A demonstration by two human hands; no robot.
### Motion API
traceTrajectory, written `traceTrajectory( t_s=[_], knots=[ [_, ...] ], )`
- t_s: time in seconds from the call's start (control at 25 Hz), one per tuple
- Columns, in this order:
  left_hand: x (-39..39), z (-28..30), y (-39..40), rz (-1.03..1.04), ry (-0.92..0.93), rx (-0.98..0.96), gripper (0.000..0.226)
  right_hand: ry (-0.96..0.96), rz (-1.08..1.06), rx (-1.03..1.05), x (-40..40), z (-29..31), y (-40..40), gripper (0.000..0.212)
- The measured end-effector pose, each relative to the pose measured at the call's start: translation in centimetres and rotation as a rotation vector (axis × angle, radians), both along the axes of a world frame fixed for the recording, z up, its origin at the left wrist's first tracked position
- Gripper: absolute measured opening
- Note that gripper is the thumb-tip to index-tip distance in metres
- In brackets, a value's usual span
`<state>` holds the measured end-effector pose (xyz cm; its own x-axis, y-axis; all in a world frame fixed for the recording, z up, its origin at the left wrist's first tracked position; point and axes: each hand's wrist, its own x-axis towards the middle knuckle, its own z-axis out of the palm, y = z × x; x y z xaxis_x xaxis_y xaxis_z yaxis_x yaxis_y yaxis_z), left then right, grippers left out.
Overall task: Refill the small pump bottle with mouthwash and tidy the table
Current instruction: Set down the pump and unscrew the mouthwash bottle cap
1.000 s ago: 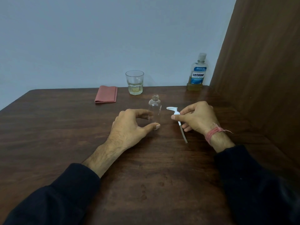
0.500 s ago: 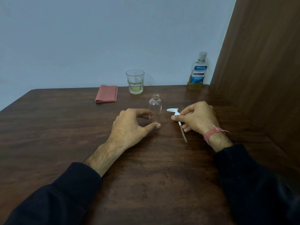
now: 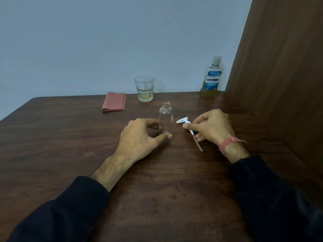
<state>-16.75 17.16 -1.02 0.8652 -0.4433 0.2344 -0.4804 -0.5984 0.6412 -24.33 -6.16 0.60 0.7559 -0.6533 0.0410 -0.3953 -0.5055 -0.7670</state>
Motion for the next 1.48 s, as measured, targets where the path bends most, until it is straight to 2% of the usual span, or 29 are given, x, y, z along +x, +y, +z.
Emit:
traceTrajectory(
  t_s=[0.08,0.2,0.28,0.44,0.52,0.6,0.68,0.84,1.0,1.16,1.24,1.36,1.48],
  knots=[
    [-0.3,0.2,0.0,0.007,0.009,-0.003,0.056,-0.026,0.001,-0.024,-0.3,0.0,0.0,0.040],
    [-0.7,0.8,0.4,0.002,0.060,-0.076,0.082,-0.085,-0.014,-0.110,-0.8,0.4,-0.1,0.055],
    [-0.8,1.3,0.9,0.013,0.108,-0.166,0.088,-0.158,-0.049,-0.184,-0.9,0.8,0.1,0.058],
    [-2.4,4.0,0.8,0.064,-0.051,-0.347,0.052,-0.475,-0.084,-0.143,-1.8,2.9,0.3,0.041],
    [-4.2,5.9,-0.9,0.001,-0.117,-0.432,0.035,-0.611,-0.090,-0.094,-2.3,3.7,0.3,0.037],
    [-5.9,7.7,-3.7,-0.109,-0.129,-0.478,0.026,-0.710,-0.095,-0.052,-2.5,4.4,-0.3,0.036],
    [-6.9,9.1,-7.1,-0.188,-0.114,-0.431,0.028,-0.763,-0.097,-0.025,-2.7,5.1,-1.6,0.035],
    [-5.3,10.2,-14.8,-0.182,-0.144,-0.148,0.046,-0.762,-0.071,0.047,-2.0,6.3,-6.2,0.040],
    [-0.6,10.2,-23.0,-0.173,0.008,-0.083,0.057,-0.679,-0.046,0.199,1.0,6.0,-10.4,0.061],
    [3.9,9.5,-27.4,-0.031,0.172,-0.111,0.077,-0.531,-0.024,0.362,4.4,4.3,-13.3,0.063],
    [6.0,8.9,-28.8,0.018,0.227,-0.158,0.081,-0.483,-0.010,0.434,5.8,3.6,-14.8,0.065],
    [8.1,8.3,-29.8,-0.017,0.296,-0.277,0.089,-0.423,0.039,0.466,7.3,3.0,-16.1,0.072],
    [9.2,7.8,-30.4,-0.073,0.257,-0.316,0.100,-0.418,0.085,0.453,8.3,2.8,-16.4,0.082]
  ],
)
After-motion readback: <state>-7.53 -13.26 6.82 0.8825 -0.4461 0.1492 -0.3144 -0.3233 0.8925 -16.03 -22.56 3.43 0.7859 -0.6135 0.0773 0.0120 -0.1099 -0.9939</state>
